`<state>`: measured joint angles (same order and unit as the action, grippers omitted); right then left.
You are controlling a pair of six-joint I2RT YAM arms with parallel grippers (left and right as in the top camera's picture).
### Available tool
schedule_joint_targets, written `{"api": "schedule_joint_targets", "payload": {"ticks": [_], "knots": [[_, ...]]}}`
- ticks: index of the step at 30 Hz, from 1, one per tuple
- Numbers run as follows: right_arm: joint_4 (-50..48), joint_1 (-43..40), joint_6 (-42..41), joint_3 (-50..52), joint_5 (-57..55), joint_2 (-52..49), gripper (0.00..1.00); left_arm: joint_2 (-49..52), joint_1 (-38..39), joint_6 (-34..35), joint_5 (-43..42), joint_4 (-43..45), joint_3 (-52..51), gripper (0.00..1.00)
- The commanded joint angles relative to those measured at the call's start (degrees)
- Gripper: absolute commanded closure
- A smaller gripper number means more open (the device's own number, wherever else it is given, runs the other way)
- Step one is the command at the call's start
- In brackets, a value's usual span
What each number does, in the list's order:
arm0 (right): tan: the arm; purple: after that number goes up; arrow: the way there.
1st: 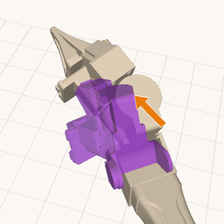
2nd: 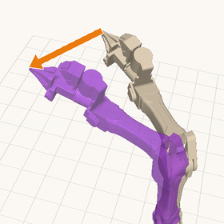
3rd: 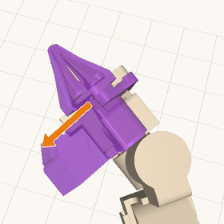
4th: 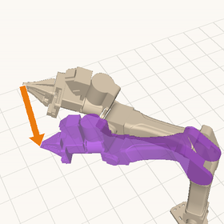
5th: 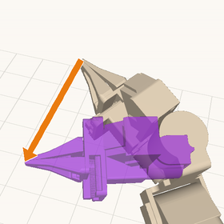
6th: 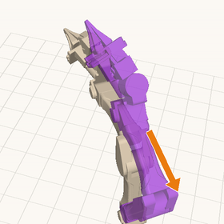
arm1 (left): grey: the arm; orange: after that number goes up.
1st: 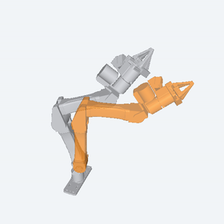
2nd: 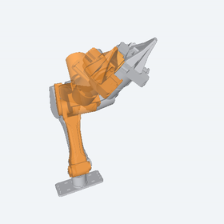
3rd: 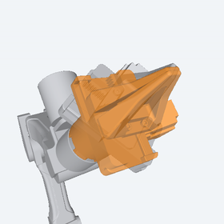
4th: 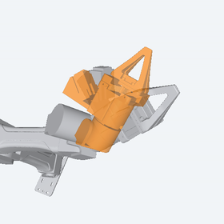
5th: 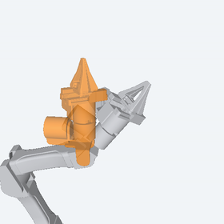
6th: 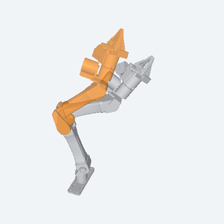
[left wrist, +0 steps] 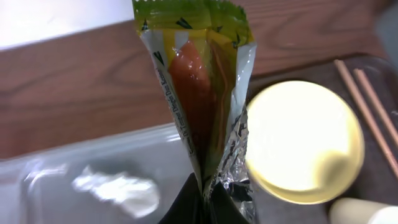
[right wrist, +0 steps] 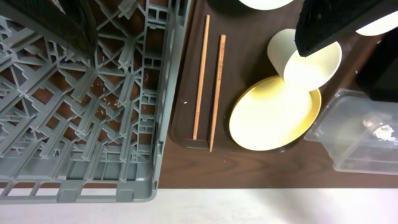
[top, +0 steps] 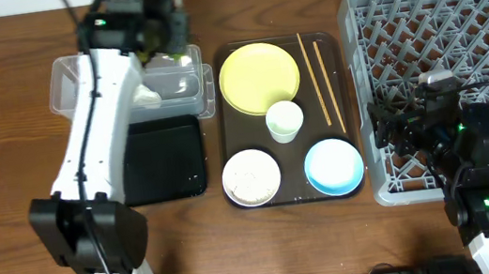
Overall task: Sort waste into correct bins and load items into the dishwasher rack
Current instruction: 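Carry the wrapper left and release it into the clear bin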
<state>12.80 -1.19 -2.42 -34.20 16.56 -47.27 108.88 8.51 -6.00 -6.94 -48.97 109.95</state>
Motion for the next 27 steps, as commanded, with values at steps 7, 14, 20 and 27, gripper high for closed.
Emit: {"api": "schedule_joint_targets", "payload": {"ticks": [7,14,20,27], "knots": [[0.07,-0.24,-0.74,-1.53,0.42,0.00,0.01,2.93,-5.33,1.81,0.09,-0.57,-1.14,0.94],[0.11,-0.24,-0.74,-1.53,0.42,0.00,0.01,5.90,-5.29,1.84,0.09,-0.46,-1.14,0.94],[0.11,-0.24,-0.74,-1.53,0.42,0.00,0.01,8.41,-5.29,1.84,0.09,-0.52,-1.31,0.94],[0.13,-0.24,-0.74,-1.53,0.42,0.00,0.01,10.49,-5.40,1.86,1.44,-1.16,-1.68,0.94]]}}
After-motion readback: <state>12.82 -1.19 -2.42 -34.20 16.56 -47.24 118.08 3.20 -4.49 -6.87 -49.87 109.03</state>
